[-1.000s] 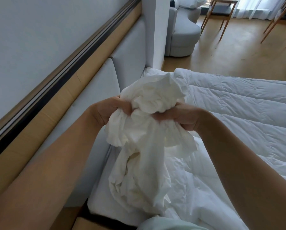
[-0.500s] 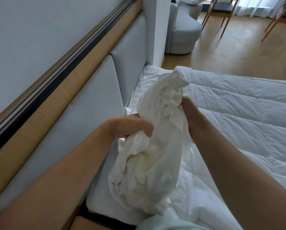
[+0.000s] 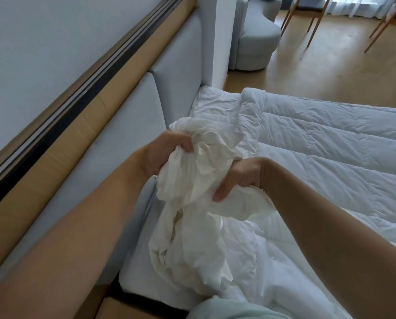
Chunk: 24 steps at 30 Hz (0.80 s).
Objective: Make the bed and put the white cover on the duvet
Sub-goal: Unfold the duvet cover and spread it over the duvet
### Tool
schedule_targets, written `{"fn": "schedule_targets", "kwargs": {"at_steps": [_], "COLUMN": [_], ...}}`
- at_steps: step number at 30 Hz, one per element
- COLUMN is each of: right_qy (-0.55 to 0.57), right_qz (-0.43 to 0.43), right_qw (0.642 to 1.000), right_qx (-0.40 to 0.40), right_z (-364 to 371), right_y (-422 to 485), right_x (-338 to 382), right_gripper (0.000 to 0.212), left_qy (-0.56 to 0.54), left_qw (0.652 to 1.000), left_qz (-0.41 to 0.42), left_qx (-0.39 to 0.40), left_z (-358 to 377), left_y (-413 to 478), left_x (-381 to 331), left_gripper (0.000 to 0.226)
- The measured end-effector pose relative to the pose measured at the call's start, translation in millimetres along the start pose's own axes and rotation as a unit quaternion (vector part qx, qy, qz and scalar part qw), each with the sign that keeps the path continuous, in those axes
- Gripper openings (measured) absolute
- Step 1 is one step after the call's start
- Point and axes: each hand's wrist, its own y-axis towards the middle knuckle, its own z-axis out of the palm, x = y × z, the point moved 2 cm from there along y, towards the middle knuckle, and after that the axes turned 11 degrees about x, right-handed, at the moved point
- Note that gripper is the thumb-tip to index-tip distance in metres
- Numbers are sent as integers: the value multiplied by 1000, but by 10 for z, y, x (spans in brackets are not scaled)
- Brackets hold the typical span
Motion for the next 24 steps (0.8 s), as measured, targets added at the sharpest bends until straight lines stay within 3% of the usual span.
{"fn": "schedule_targets", "kwargs": {"at_steps": [4,7,10,18,21,24], "right_qy": [40,121,147,166,191,179], "right_qz": [-60,-149,-222,-255,-239,-173], "right_qw": [997,977,954,924,926,958], "right_qx": [25,-88,-138,-230,-222,-142], "right_z": [-3,-178,-190,-303,-286,-130], "right_y": [-49,-142,-193,-195,-196,-105], "right_x": [30,52,145,133,96,32], "right_gripper": [28,43,32,30,31,31], "left_qy": [12,72,120,100,70,-16], "left_qw": [1000,993,978,988,995,999], "left_qz": [-10,-87,-158,-115,-72,2], "left_qx": [11,37,69,3,-14,-29], "left_z": [-80,-98,102,138,107,101], "left_y": [-30,-129,-153,-149,-126,-69], "left_x": [-22,72,193,279,240,157], "left_gripper": [32,58,67,85,73,37]}}
